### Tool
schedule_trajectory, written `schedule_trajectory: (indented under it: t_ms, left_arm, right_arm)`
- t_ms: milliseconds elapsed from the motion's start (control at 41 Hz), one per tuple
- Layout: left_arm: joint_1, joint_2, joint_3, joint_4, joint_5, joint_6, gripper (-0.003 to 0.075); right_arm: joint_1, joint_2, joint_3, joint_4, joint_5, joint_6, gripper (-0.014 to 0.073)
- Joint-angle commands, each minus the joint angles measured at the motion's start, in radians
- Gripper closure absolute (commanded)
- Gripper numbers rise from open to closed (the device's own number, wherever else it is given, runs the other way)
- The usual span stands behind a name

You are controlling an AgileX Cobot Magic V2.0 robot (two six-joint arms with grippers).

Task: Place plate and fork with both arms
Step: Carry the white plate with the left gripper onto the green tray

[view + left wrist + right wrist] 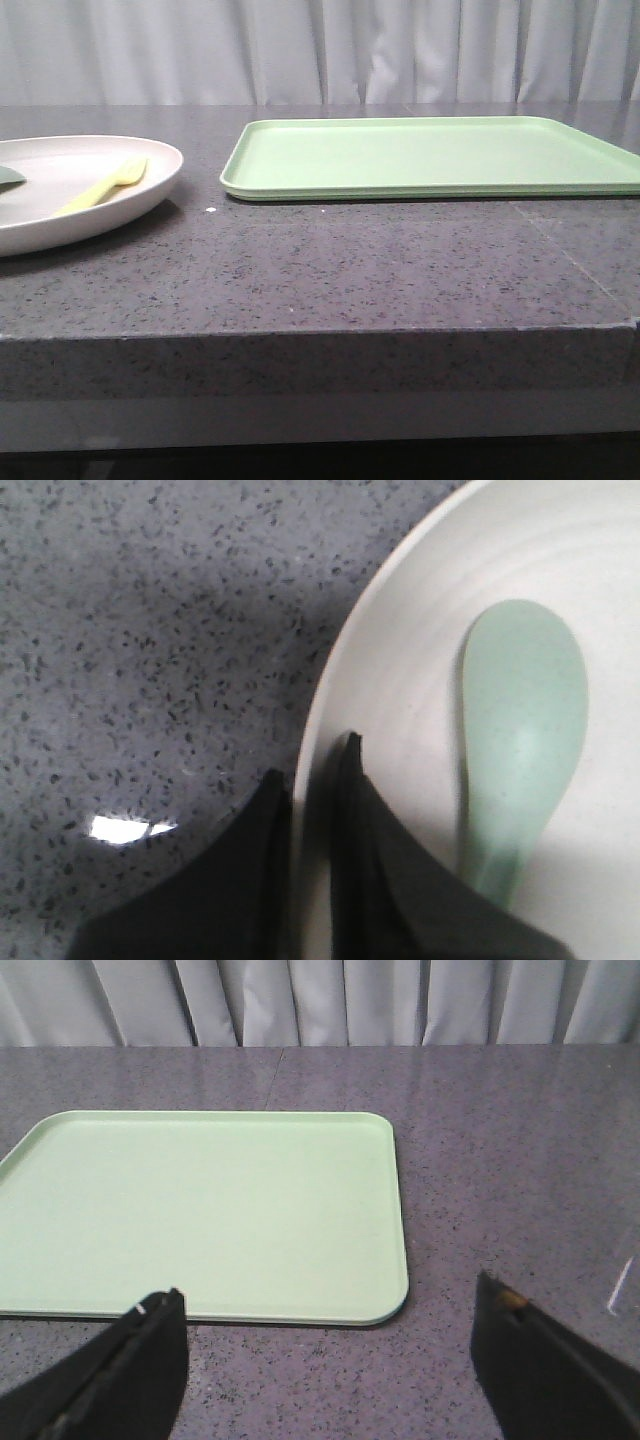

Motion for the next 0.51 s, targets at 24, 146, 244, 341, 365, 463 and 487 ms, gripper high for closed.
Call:
schedule_trajectory:
  t_ms: [24,146,244,341,365,463,487]
  left_arm:
    - [0.013,-0.024,-0.026,-0.004,-0.013,0.004,0.0738]
    - [0.059,-0.028,-0.035,-0.096,0.009,0.05,0.0738]
    - [0.11,-0.03,-0.051,-0.268,0.023,0.183,0.0738]
    - [0.152,-0.034,-0.07,-0.439,0.044,0.313,0.0738]
    - [0.162,-0.035,-0.075,-0.478,0.052,0.331,0.0738]
    - [0.174,-0.036,-0.11,-0.558,0.087,0.367,0.0738]
    - [0.174,-0.036,-0.119,-0.569,0.09,0.367,0.0738]
  right_arm:
    - [-0.005,0.005,-0.037,0.0,-0.076,-0.005,-0.0009]
    - [-0.005,0.005,-0.037,0.0,-0.076,-0.005,-0.0009]
    - [-0.005,0.005,-0.037,0.0,-0.076,-0.005,-0.0009]
    - [-0.005,0.005,-0.037,0.0,-0.076,-0.005,-0.0009]
    - [-0.005,0.005,-0.037,0.0,-0.076,-0.005,-0.0009]
    - [-0.005,0.005,-0.037,0.0,-0.076,-0.005,-0.0009]
    - [-0.005,0.005,-0.037,0.0,-0.076,-0.005,-0.0009]
